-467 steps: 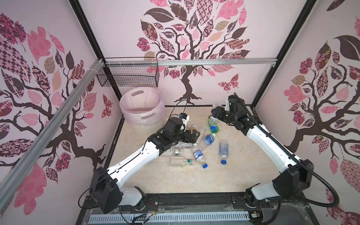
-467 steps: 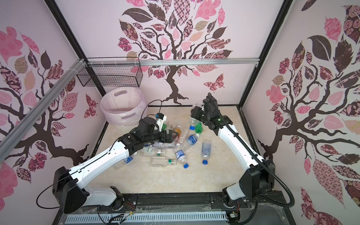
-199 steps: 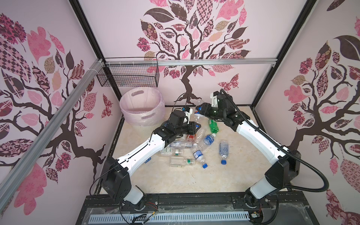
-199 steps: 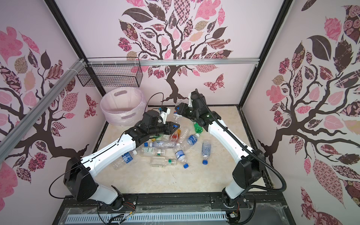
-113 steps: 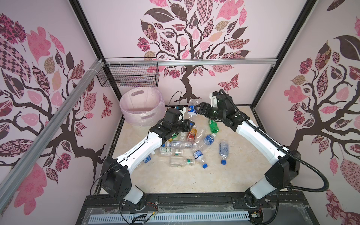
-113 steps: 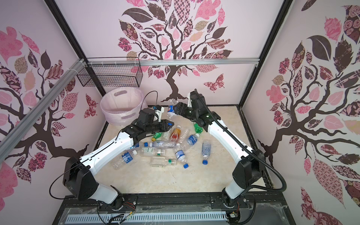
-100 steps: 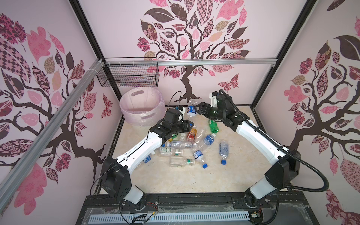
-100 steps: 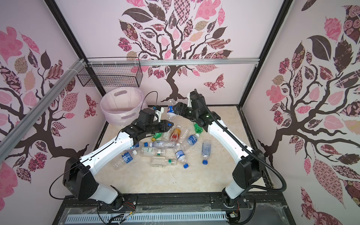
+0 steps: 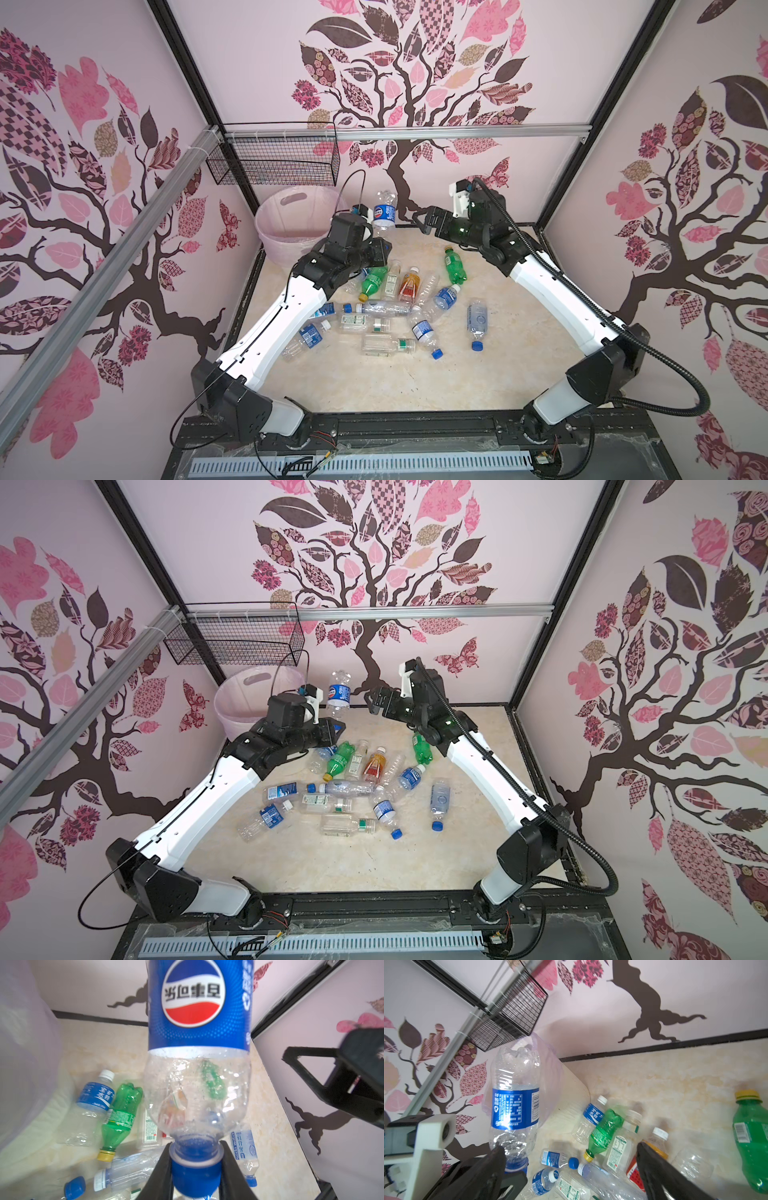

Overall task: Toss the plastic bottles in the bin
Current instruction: 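Carry the Pepsi bottle with the left gripper over the bin and release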

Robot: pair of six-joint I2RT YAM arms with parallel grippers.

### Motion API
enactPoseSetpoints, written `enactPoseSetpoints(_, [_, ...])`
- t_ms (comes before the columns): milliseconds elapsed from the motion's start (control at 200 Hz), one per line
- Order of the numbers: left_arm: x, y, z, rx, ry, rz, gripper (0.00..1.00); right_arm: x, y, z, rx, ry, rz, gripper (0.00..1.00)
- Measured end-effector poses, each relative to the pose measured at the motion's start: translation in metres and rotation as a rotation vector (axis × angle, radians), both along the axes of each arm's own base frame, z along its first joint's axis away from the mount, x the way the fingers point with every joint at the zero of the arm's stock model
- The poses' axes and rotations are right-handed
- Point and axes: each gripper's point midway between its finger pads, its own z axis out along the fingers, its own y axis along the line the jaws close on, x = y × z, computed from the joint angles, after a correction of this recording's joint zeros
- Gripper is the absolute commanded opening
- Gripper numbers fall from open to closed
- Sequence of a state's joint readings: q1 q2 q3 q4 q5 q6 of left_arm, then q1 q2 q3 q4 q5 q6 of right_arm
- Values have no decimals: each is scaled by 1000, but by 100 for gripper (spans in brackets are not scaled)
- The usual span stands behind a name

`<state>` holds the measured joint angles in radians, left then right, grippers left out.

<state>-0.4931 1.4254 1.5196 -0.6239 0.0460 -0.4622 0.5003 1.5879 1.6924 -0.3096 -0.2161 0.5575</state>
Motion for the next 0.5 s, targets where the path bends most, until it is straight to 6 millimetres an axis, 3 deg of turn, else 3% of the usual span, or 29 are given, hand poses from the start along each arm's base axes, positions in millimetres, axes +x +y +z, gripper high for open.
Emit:
enactPoseSetpoints(170, [14,52,20,1,-10,121,20,-22,20,50,-52,-163,63,100])
enactPoseSetpoints(325, [25,100,30,-2,-10,219,21,-67,70,89,-154,-334,169,100])
enactPoseSetpoints(420, [30,129,41,-9,-27,289,21,-87,101,100,-185,-394,235,100])
enactPoseSetpoints(500, [31,152,56,-15,-61,348,22,-88,111,97,-215,-404,251,100])
